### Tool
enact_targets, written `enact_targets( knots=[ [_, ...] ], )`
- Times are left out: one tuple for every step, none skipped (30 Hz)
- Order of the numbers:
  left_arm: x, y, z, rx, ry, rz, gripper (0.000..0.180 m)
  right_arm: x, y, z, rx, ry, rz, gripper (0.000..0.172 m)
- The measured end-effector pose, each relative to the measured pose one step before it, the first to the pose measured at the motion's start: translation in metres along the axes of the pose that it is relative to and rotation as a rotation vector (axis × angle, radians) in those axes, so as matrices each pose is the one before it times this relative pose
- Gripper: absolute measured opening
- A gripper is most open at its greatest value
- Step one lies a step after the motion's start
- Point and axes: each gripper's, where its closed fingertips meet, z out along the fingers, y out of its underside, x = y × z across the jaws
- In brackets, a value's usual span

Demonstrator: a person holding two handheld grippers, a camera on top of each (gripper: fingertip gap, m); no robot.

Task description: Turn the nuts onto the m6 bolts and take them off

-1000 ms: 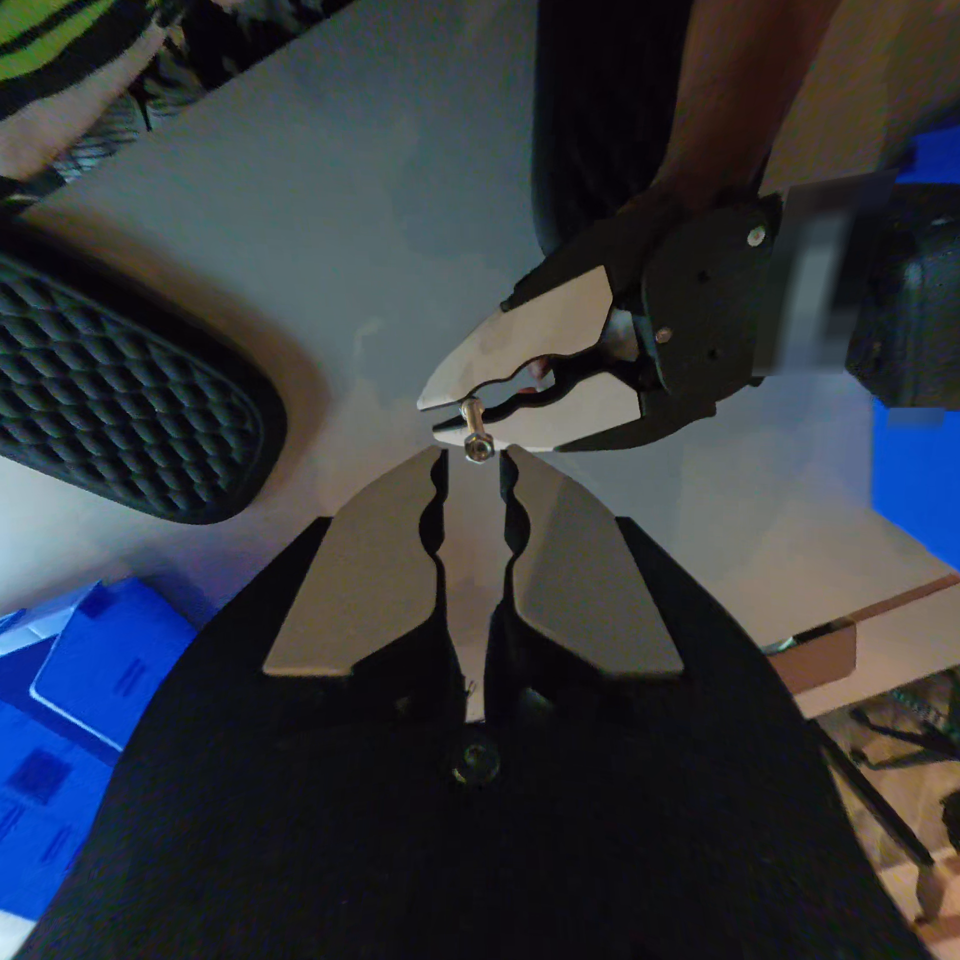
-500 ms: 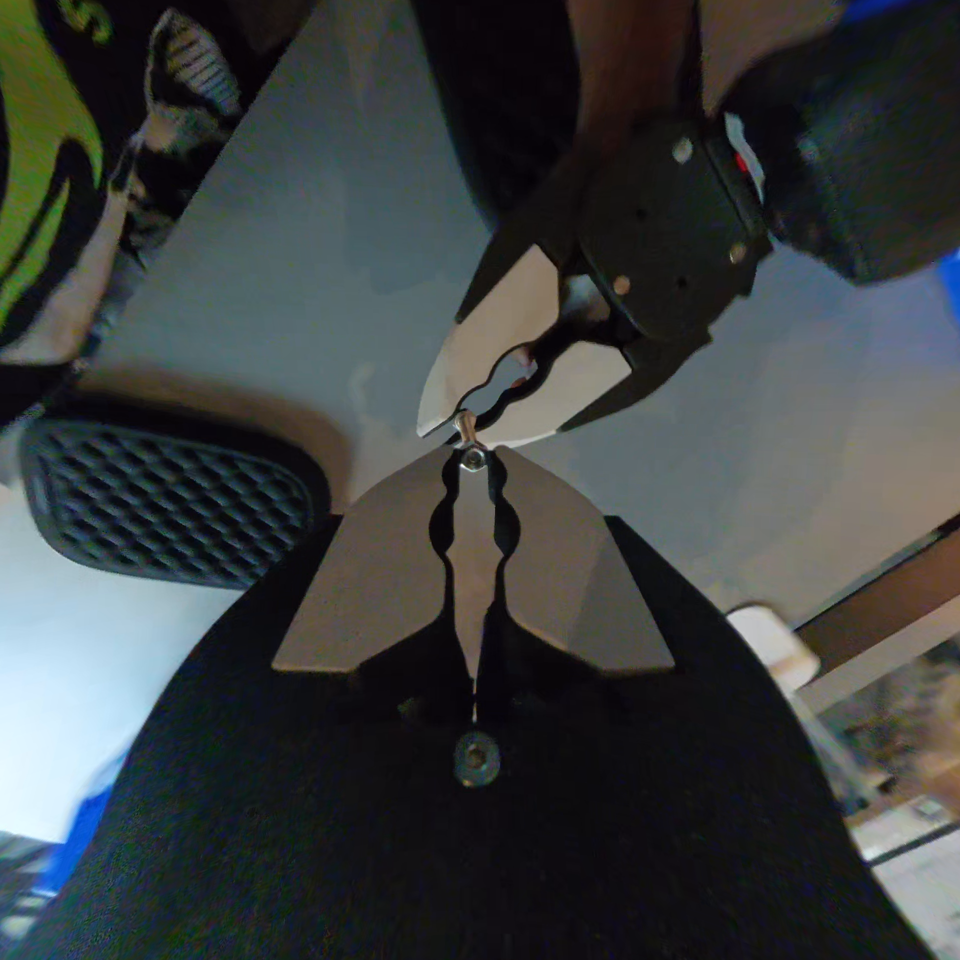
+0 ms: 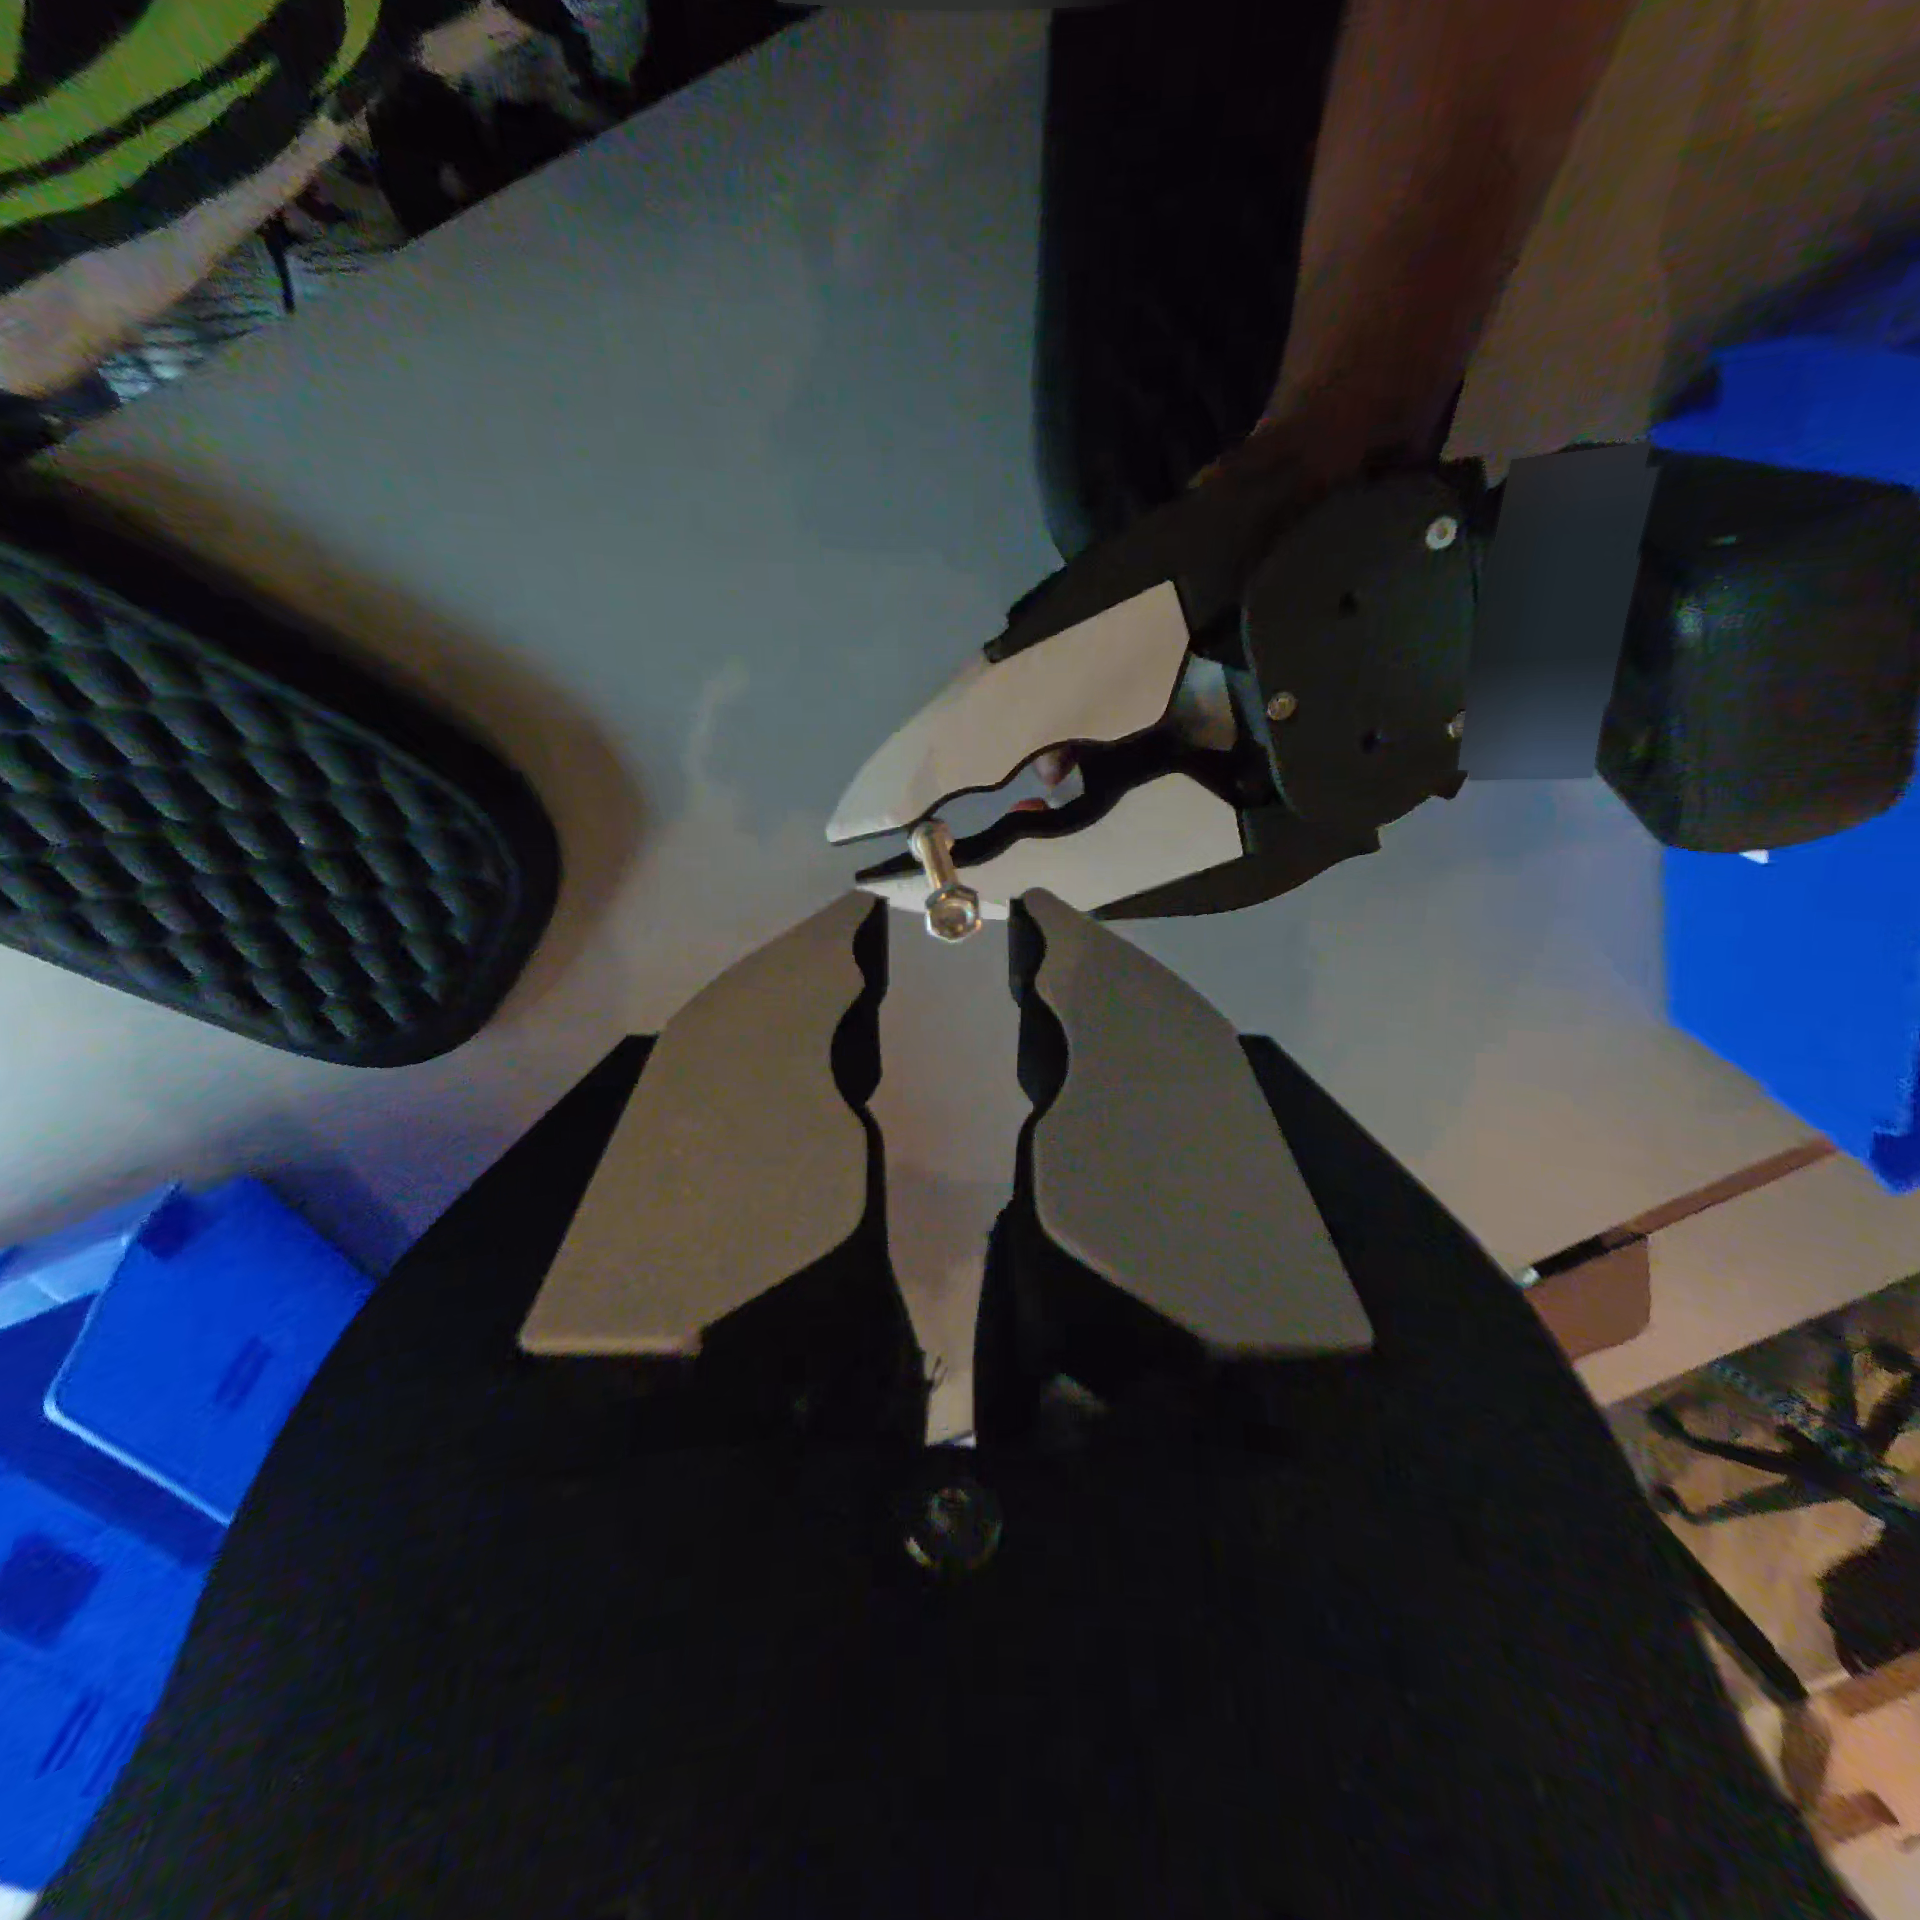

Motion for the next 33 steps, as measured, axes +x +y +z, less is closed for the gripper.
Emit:
enact_targets(
  knots=[
    [0.00009, 0.00003, 0.00006, -0.0003, 0.0003, 0.0001, 0.009, -0.00103, -0.00220, 0.00066, 0.0247, -0.0175, -0.0002, 0.020],
    [-0.00001, -0.00001, 0.00000, 0.0001, 0.0001, 0.0002, 0.009, -0.00126, -0.00132, 0.00040, 0.0163, -0.0131, -0.0065, 0.019],
    [0.00000, -0.00002, -0.00012, 0.0003, -0.0002, 0.0000, 0.009, -0.00021, 0.00020, 0.00028, 0.0029, -0.0034, -0.0068, 0.018],
    [-0.00007, -0.00002, 0.00007, 0.0001, -0.0001, -0.0002, 0.009, 0.00149, 0.00160, 0.00030, -0.0084, 0.0068, -0.0013, 0.016],
    [-0.00007, 0.00000, -0.00008, 0.0001, -0.0003, -0.0003, 0.009, 0.00085, 0.00118, 0.00047, -0.0055, 0.0025, 0.0042, 0.014],
    [-0.00001, 0.00000, 0.00000, 0.0000, -0.0002, -0.0002, 0.009, 0.00053, 0.00048, 0.00070, -0.0004, -0.0003, 0.0099, 0.011],
    [-0.00001, 0.00003, -0.00002, -0.0002, 0.0001, 0.0003, 0.009, -0.00016, 0.00057, 0.00092, -0.0016, -0.0037, 0.0131, 0.010],
    [0.00017, 0.00008, 0.00005, -0.0007, 0.0003, 0.0009, 0.009, -0.00112, 0.00012, 0.00076, 0.0001, -0.0065, 0.0111, 0.010],
    [0.00014, 0.00018, 0.00013, -0.0016, 0.0005, 0.0013, 0.009, -0.00042, -0.00025, 0.00054, 0.0022, 0.0022, 0.0079, 0.010],
    [0.00001, 0.00019, 0.00005, -0.0016, -0.0003, 0.0009, 0.009, 0.00018, 0.00027, -0.00001, -0.0029, 0.0080, 0.0091, 0.010],
    [-0.00015, 0.00004, 0.00004, -0.0003, -0.0008, -0.0005, 0.009, -0.00014, 0.00048, -0.00001, -0.0058, 0.0044, 0.0159, 0.010],
    [-0.00022, -0.00012, -0.00010, 0.0003, -0.0007, -0.0010, 0.009, -0.00017, 0.00057, -0.00013, -0.0074, 0.0041, 0.0245, 0.010],
    [-0.00018, 0.00001, -0.00008, 0.0000, -0.0013, -0.0006, 0.009, 0.00080, 0.00047, -0.00004, -0.0087, 0.0092, 0.0343, 0.010],
    [-0.00033, 0.00007, 0.00001, -0.0006, -0.0022, -0.0004, 0.009, 0.00085, 0.00008, 0.00011, -0.0080, 0.0093, 0.0489, 0.010],
    [-0.00043, 0.00010, 0.00000, -0.0008, -0.0029, -0.0003, 0.009, 0.00086, -0.00008, 0.00022, -0.0100, 0.0088, 0.0668, 0.010],
    [-0.00035, 0.00017, -0.00002, -0.0014, -0.0030, 0.0003, 0.009, 0.00097, 0.00019, 0.00033, -0.0145, 0.0118, 0.0793, 0.010],
    [0.00007, 0.00026, 0.00017, -0.0023, -0.0006, 0.0011, 0.009, -0.00033, -0.00007, 0.00033, -0.0146, 0.0078, 0.0783, 0.010],
    [0.00021, 0.00038, 0.00024, -0.0025, 0.0008, 0.0025, 0.009, -0.00011, -0.00039, 0.00032, -0.0112, 0.0142, 0.0735, 0.010],
    [0.00020, 0.00014, 0.00004, -0.0013, -0.0001, 0.0018, 0.009, 0.00151, -0.00004, 0.00038, -0.0126, 0.0241, 0.0747, 0.010],
    [-0.00014, -0.00005, -0.00015, 0.0006, 0.0002, -0.0012, 0.009, 0.00116, -0.00023, 0.00063, -0.0097, 0.0193, 0.0636, 0.010],
    [-0.00005, -0.00013, -0.00010, 0.0013, 0.0009, -0.0011, 0.009, -0.00053, 0.00059, 0.00058, -0.0086, 0.0072, 0.0291, 0.011],
    [0.00013, -0.00018, -0.00009, 0.0015, 0.0005, 0.0005, 0.009, 0.00024, 0.00182, 0.00031, -0.0102, 0.0078, -0.0065, 0.015],
    [0.00022, -0.00005, -0.00009, 0.0004, 0.0011, 0.0011, 0.009, 0.00269, 0.00153, -0.00041, -0.0027, 0.0164, -0.0341, 0.023],
    [0.00018, 0.00005, -0.00001, -0.0004, 0.0010, 0.0012, 0.009, 0.00223, 0.00082, -0.00127, 0.0078, 0.0059, -0.0532, 0.029],
    [0.00010, -0.00002, -0.00005, 0.0001, 0.0007, 0.0010, 0.009, -0.00091, -0.00087, -0.00192, 0.0230, -0.0166, -0.0677, 0.031],
    [0.00000, -0.00012, -0.00015, 0.0010, 0.0004, 0.0001, 0.009, -0.00354, -0.00185, -0.00217, 0.0300, -0.0290, -0.0777, 0.032],
    [-0.00008, -0.00016, -0.00014, 0.0015, 0.0001, -0.0011, 0.009, -0.00394, -0.00114, -0.00192, 0.0217, -0.0285, -0.0802, 0.032],
    [-0.00015, -0.00013, -0.00018, 0.0013, 0.0005, -0.0014, 0.009, -0.00302, 0.00018, -0.00097, 0.0084, -0.0230, -0.0748, 0.032],
    [0.00004, -0.00008, -0.00011, 0.0007, 0.0006, -0.0011, 0.009, -0.00152, 0.00106, 0.00002, 0.0005, -0.0157, -0.0611, 0.032],
    [-0.00003, -0.00006, -0.00012, 0.0006, 0.0003, -0.0006, 0.009, 0.00015, 0.00148, 0.00112, -0.0016, -0.0095, -0.0426, 0.029],
    [0.00001, -0.00008, -0.00003, 0.0007, 0.0004, -0.0002, 0.009, 0.00032, 0.00142, 0.00173, -0.0012, -0.0133, -0.0253, 0.026],
    [0.00000, -0.00005, -0.00005, 0.0005, 0.0004, -0.0001, 0.009, 0.00138, 0.00052, 0.00175, 0.0050, -0.0078, -0.0109, 0.025],
    [0.00000, -0.00004, -0.00005, 0.0004, 0.0004, -0.0001, 0.009, 0.00120, -0.00057, 0.00142, 0.0114, -0.0077, -0.0066, 0.023]
  ],
)
